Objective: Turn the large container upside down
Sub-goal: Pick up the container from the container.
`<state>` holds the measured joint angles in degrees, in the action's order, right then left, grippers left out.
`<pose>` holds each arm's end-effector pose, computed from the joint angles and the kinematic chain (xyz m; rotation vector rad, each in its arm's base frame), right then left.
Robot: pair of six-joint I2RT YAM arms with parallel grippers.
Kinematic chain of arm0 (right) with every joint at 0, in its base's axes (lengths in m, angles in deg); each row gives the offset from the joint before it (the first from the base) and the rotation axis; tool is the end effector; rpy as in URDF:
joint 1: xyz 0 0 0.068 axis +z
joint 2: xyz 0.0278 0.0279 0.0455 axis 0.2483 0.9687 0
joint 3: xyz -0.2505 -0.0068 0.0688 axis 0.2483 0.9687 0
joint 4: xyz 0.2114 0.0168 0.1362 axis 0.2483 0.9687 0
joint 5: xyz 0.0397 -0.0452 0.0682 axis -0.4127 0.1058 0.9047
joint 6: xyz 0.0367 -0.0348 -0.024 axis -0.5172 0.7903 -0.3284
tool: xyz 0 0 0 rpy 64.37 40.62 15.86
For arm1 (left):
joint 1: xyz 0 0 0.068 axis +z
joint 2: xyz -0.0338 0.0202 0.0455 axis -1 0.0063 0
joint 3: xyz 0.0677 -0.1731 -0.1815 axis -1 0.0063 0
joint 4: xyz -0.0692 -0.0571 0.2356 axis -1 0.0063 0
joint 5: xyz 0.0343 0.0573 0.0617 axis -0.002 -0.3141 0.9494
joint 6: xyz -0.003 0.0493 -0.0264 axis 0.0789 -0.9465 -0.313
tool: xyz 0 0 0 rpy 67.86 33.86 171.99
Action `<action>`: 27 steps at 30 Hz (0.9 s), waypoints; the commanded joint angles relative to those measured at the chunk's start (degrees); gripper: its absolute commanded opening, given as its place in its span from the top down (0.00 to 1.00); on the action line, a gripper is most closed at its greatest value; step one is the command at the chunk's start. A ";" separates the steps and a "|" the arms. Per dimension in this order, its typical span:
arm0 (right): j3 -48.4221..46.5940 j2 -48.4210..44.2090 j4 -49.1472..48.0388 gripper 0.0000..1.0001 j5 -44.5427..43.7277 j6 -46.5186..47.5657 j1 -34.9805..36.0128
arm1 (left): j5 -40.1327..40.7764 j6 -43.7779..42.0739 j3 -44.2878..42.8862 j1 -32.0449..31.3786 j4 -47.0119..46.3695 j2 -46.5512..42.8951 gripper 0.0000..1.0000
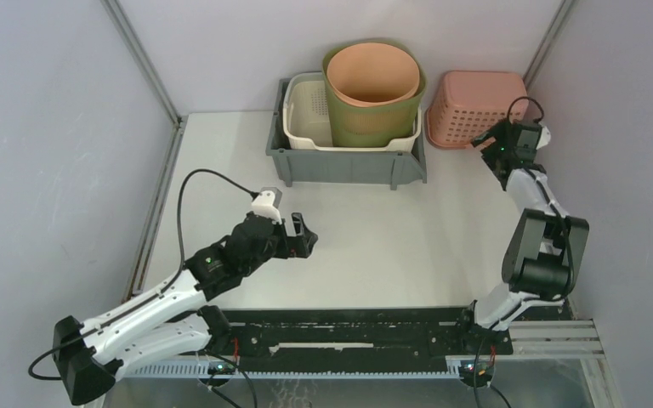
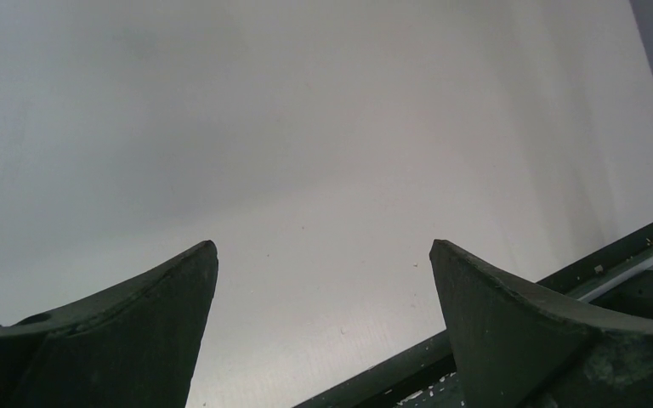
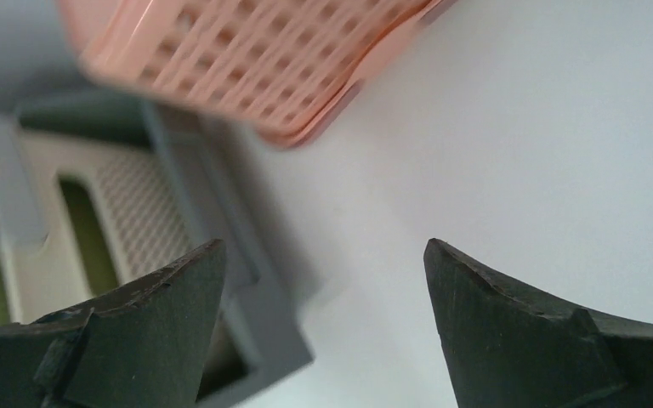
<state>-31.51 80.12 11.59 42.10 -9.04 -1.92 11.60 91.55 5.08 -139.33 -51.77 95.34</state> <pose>0.3589 -0.1032 0.2377 0.9916 1.9566 0.2699 0.1334 -0.1402 0.2602 0.0809 2.1327 -0.6024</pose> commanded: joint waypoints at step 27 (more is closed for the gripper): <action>30.87 -46.29 7.49 0.00 6.46 7.48 44.94 | -4.89 4.72 10.90 1.26 -3.66 -15.39 0.00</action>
<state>-1.34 39.16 17.69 47.79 -2.26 40.03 6.68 94.50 15.38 -138.30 -53.91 82.82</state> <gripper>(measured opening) 1.000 0.998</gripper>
